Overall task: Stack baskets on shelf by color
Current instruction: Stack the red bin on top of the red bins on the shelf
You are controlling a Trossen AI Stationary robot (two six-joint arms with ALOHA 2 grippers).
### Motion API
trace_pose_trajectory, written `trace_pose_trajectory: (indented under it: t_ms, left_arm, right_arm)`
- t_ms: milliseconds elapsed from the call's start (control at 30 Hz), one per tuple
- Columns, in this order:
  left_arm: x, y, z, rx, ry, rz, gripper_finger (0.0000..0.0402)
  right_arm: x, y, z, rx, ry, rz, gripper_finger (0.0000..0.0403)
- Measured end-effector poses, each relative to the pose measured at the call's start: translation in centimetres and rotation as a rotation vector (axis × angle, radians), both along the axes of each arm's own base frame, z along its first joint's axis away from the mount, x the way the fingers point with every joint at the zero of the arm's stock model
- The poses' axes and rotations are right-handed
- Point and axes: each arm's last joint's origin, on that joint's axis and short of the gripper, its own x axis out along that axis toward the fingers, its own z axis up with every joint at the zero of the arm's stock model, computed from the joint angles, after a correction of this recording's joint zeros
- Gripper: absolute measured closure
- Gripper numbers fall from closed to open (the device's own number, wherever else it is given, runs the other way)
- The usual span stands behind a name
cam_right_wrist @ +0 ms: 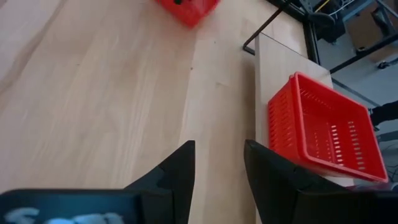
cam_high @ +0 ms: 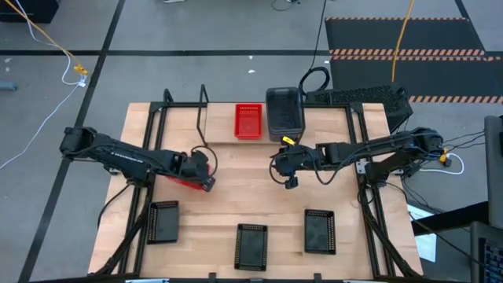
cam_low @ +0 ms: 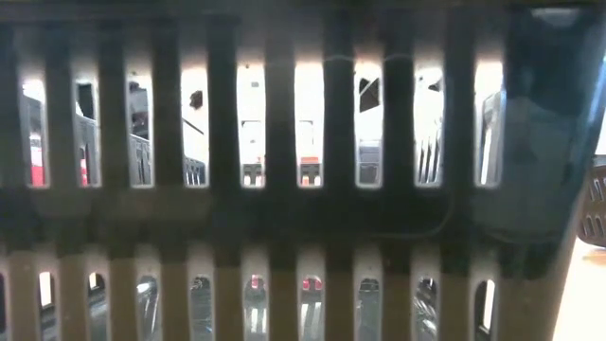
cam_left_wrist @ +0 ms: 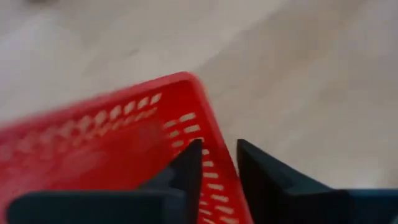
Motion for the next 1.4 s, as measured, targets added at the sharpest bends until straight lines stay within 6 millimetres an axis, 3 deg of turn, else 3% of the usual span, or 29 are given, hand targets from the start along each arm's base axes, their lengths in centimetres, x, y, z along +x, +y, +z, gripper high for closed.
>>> trace_pose_trajectory:
  t_ms: [167,267,367,600,800,1033,1167,1267,1400]
  left_arm:
    - [1.8,-1.2,1.1,0.011,-0.199,-0.219,0.0377]
    - [2.6,-1.9,1.9,0.028,-0.318,-0.345,0.0391]
    - [3.2,-2.3,2.6,0.057,-0.409,-0.413,0.0371]
    - [3.7,-2.5,3.3,0.121,-0.493,-0.481,0.0301]
    - [3.6,-2.5,3.5,0.130,-0.502,-0.487,0.0274]
    - [3.3,-1.6,3.2,0.165,-0.440,-0.402,0.0268]
    - [1.9,-0.9,2.9,0.208,-0.310,-0.294,0.0268]
    - [0.9,-0.5,2.9,0.253,-0.240,-0.221,0.0268]
    - [0.1,-0.2,3.3,0.308,-0.213,-0.173,0.0268]
  right_arm:
    - [0.1,-0.2,0.1,-0.001,-0.010,-0.005,0.0271]
    - [0.1,-0.4,0.2,0.001,-0.023,-0.011,0.0271]
    - [0.4,-0.5,0.5,0.016,-0.069,-0.005,0.0271]
    - [2.4,-0.8,1.0,0.237,-0.262,0.146,0.0270]
    - [5.5,-1.2,-0.6,0.288,-0.254,0.146,0.0255]
    - [11.3,-0.8,-3.7,0.428,-0.179,0.179,0.0217]
    - [12.7,-1.3,-5.1,0.347,-0.131,0.049,0.0200]
    - [13.1,-2.8,-4.7,0.253,-0.137,-0.054,0.0198]
    - [13.2,-3.8,-4.6,0.278,-0.117,-0.052,0.0200]
